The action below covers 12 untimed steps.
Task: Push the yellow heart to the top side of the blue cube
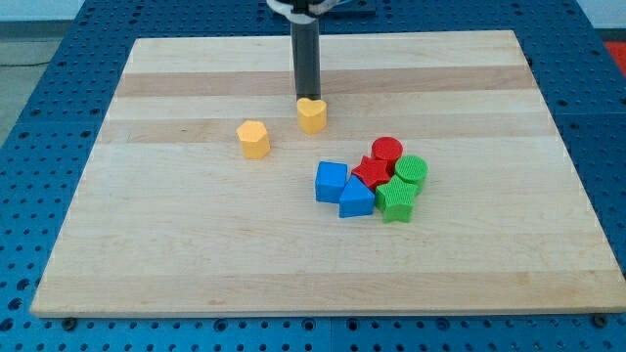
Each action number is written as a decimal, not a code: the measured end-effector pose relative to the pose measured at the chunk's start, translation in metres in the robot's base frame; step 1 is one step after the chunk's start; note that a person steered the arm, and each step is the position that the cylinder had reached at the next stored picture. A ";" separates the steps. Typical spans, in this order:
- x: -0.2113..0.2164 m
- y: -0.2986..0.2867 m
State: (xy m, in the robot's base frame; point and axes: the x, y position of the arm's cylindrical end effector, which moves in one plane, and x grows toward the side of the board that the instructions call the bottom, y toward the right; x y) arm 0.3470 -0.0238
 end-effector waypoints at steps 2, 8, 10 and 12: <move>0.050 0.000; 0.080 0.000; 0.097 -0.042; 0.127 -0.044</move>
State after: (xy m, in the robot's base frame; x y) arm 0.4742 -0.0673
